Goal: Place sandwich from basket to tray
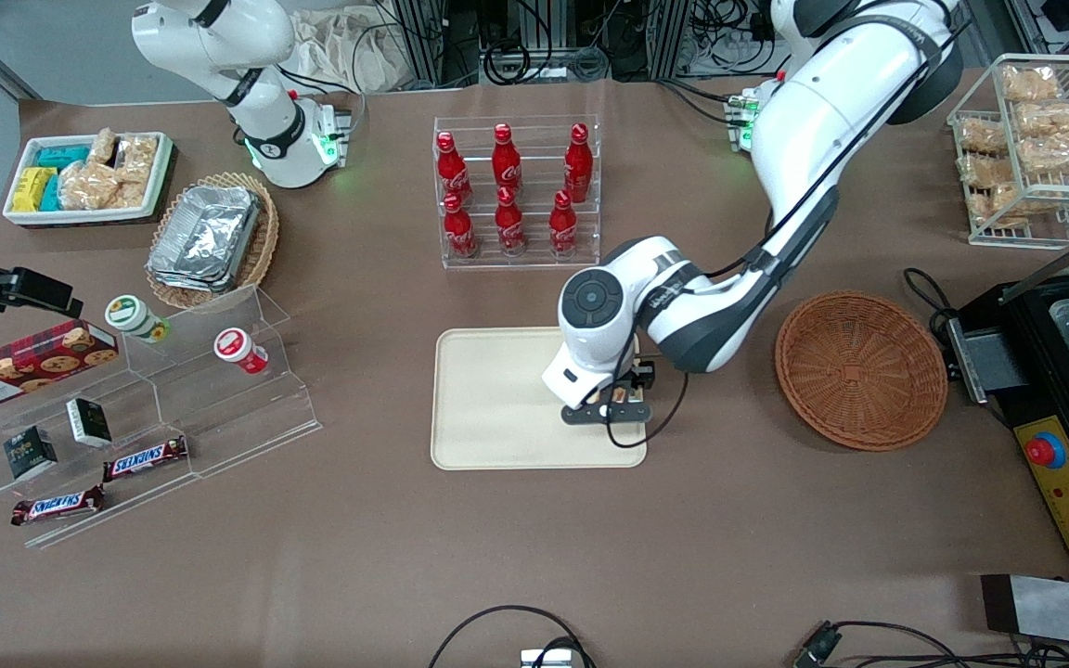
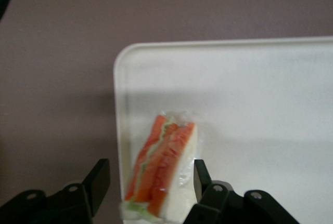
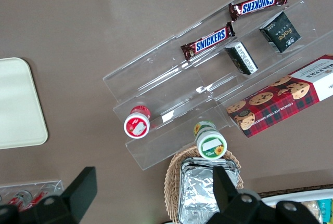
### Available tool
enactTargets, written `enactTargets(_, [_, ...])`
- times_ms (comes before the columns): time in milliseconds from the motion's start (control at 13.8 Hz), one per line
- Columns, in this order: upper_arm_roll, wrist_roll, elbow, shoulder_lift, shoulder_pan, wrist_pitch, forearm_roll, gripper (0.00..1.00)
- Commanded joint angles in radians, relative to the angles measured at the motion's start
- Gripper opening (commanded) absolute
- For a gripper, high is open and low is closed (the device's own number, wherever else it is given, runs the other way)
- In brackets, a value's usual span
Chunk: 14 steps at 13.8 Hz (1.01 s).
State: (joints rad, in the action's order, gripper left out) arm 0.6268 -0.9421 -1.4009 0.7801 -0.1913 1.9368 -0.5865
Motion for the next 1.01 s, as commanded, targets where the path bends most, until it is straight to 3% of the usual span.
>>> enactTargets(0, [0.001, -0.012, 0.057, -0.021, 0.009, -0.065, 0.020, 0.74])
enactTargets(217, [-0.001, -0.012, 0.079, -0.053, 0.025, -0.107, 0.024, 0.74])
enactTargets(362, [0.001, -0.012, 0.079, -0.091, 0.094, -0.127, 0.034, 0.76])
enactTargets(941, [0.001, -0.012, 0.079, -0.202, 0.248, -0.185, 0.134, 0.86])
